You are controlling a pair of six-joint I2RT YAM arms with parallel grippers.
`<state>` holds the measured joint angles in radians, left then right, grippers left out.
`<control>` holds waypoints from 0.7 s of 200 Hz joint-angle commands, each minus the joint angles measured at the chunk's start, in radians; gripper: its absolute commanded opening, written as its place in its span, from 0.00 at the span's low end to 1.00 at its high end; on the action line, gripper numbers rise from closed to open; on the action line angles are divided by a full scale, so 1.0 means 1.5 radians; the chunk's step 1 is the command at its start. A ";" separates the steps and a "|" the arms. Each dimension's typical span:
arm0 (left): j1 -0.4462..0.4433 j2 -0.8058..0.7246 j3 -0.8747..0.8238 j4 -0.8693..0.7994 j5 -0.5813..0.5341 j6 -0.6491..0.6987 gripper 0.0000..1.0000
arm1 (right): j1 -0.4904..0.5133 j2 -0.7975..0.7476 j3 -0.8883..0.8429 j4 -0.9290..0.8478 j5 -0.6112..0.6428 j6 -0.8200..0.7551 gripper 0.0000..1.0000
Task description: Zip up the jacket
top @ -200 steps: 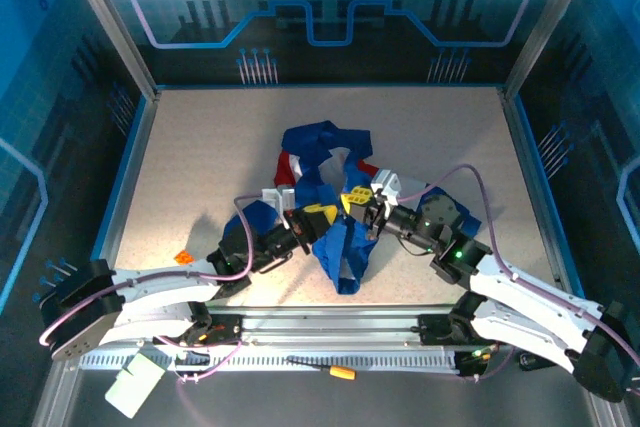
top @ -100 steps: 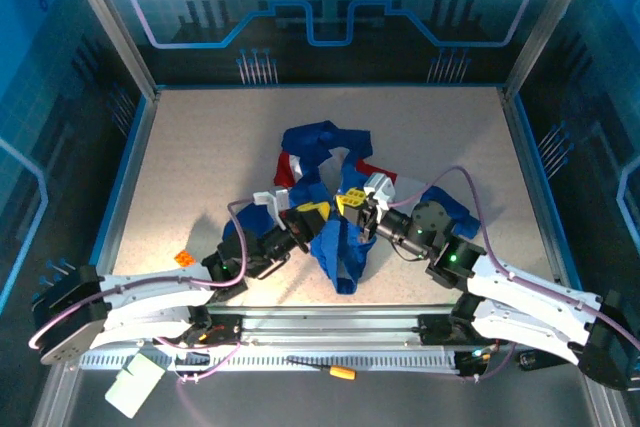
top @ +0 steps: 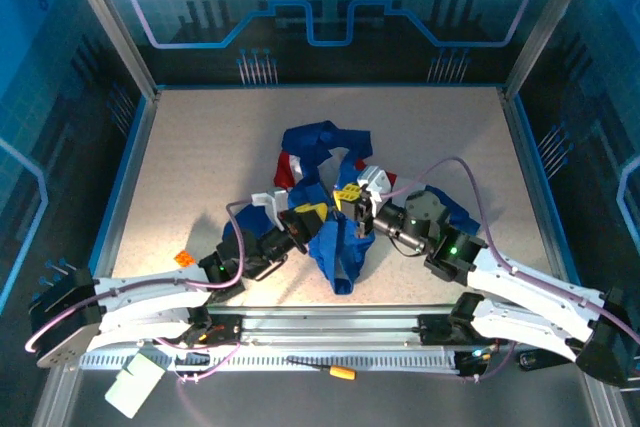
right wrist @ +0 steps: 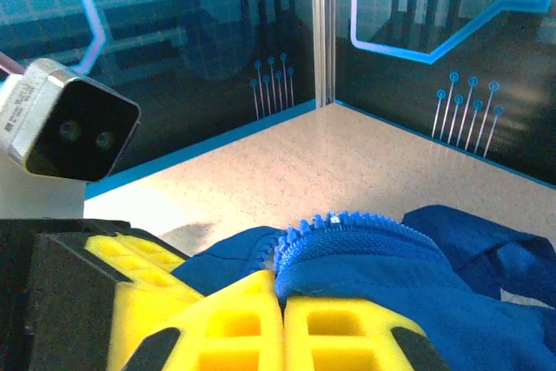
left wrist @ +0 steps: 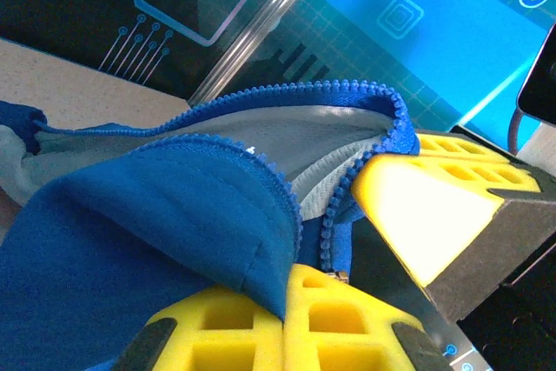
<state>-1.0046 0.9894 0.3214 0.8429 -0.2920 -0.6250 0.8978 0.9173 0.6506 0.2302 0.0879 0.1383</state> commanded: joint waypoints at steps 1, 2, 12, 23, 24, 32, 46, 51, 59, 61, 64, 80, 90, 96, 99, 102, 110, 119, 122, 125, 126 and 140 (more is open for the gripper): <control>-0.002 -0.052 -0.006 -0.037 -0.008 0.023 0.00 | 0.011 0.006 0.052 -0.081 0.019 0.002 0.00; -0.001 -0.054 -0.005 -0.039 -0.009 0.023 0.00 | 0.011 0.006 0.054 -0.085 0.021 0.003 0.00; -0.001 -0.075 -0.004 -0.065 -0.009 0.030 0.00 | 0.010 0.012 0.069 -0.116 0.031 0.010 0.00; 0.003 -0.097 -0.004 -0.094 -0.009 0.031 0.00 | 0.010 0.020 0.083 -0.145 0.041 0.017 0.00; 0.004 -0.100 -0.004 -0.096 -0.009 0.031 0.00 | 0.010 0.020 0.085 -0.146 0.043 0.018 0.00; 0.008 -0.113 -0.006 -0.111 -0.006 0.028 0.00 | 0.008 0.025 0.094 -0.161 0.046 0.024 0.00; 0.020 -0.127 -0.009 -0.126 0.015 0.020 0.00 | 0.008 0.031 0.105 -0.175 0.049 0.032 0.00; 0.024 -0.130 -0.008 -0.130 0.026 0.017 0.00 | 0.008 0.034 0.107 -0.179 0.050 0.037 0.00; 0.030 -0.132 -0.005 -0.137 0.040 0.014 0.00 | 0.007 0.036 0.111 -0.182 0.050 0.038 0.00; 0.031 -0.131 -0.005 -0.139 0.043 0.014 0.00 | 0.007 0.036 0.111 -0.182 0.050 0.038 0.00; 0.033 -0.130 -0.005 -0.141 0.047 0.013 0.00 | 0.007 0.037 0.112 -0.182 0.050 0.038 0.00; 0.041 -0.130 -0.003 -0.149 0.060 0.010 0.00 | 0.005 0.036 0.111 -0.178 0.047 0.044 0.00; 0.054 -0.131 -0.005 -0.148 0.073 0.006 0.00 | 0.001 0.034 0.109 -0.174 0.041 0.051 0.00; 0.064 -0.131 -0.005 -0.148 0.084 0.002 0.00 | -0.003 0.032 0.107 -0.170 0.034 0.055 0.00; 0.068 -0.131 -0.005 -0.148 0.090 0.000 0.00 | -0.004 0.030 0.105 -0.168 0.030 0.057 0.00; 0.073 -0.131 -0.004 -0.148 0.097 -0.002 0.00 | -0.006 0.029 0.104 -0.165 0.026 0.059 0.00; 0.085 -0.130 0.001 -0.148 0.115 -0.004 0.00 | -0.009 0.026 0.100 -0.162 0.022 0.065 0.00; 0.093 -0.126 0.008 -0.149 0.130 -0.005 0.00 | -0.013 0.023 0.098 -0.159 0.017 0.074 0.00; 0.095 -0.123 0.010 -0.150 0.134 -0.004 0.00 | -0.014 0.022 0.097 -0.156 0.015 0.076 0.00; 0.096 -0.122 0.013 -0.151 0.137 -0.003 0.00 | -0.016 0.022 0.095 -0.155 0.012 0.078 0.00; 0.097 -0.122 0.013 -0.152 0.138 -0.003 0.00 | -0.016 0.021 0.095 -0.155 0.011 0.079 0.00; 0.097 -0.111 0.026 -0.149 0.151 0.003 0.00 | -0.019 0.019 0.091 -0.147 0.006 0.093 0.00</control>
<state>-0.8692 0.8070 0.3206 0.6155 -0.1448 -0.6281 0.8852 0.9688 0.7864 -0.0227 0.1226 0.2272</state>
